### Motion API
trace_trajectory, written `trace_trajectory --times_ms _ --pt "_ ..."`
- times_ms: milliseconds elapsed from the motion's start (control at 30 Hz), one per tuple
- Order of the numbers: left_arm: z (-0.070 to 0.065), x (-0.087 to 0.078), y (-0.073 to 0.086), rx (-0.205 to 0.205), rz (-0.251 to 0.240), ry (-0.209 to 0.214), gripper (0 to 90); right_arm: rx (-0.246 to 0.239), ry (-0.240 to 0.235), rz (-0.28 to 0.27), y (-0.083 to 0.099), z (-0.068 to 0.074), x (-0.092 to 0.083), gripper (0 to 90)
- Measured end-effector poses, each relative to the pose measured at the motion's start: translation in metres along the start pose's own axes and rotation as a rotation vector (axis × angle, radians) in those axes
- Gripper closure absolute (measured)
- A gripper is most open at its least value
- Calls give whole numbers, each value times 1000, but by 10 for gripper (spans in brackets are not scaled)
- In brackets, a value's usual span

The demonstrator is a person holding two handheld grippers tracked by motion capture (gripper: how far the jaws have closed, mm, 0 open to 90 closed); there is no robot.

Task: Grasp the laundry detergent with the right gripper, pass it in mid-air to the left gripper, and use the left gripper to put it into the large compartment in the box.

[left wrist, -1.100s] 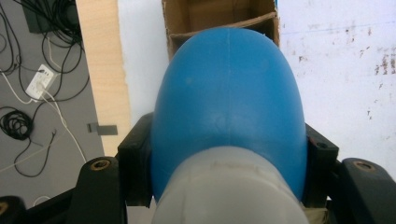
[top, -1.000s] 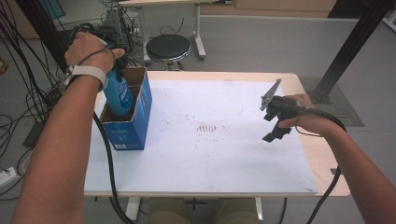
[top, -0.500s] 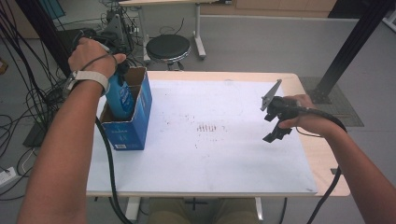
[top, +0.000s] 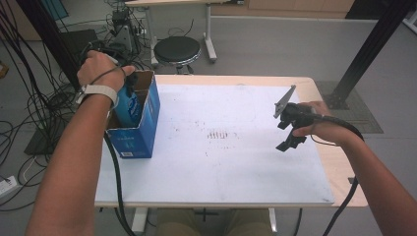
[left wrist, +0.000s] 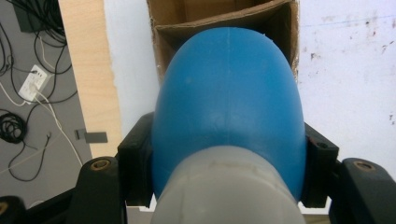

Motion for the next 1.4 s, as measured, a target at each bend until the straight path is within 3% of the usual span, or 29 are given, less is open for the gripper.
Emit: trace_trajectory --times_ms 1000,1400 --pt "-6 49 1 37 -9 -18 371 25 -12 -2 5 -1 8 113" --pt "-7 65 4 52 12 -15 371 32 -15 -4 6 -1 10 113"
Point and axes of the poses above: each handheld gripper's, and its own axes: x roughly forward along the jaws, y roughly out of its underside, z roughly to its left, the point moved 8 cm from there along x, roughly forward along the jaws, and after that the axes turned 3 degrees about x, right-handed, at the moved point
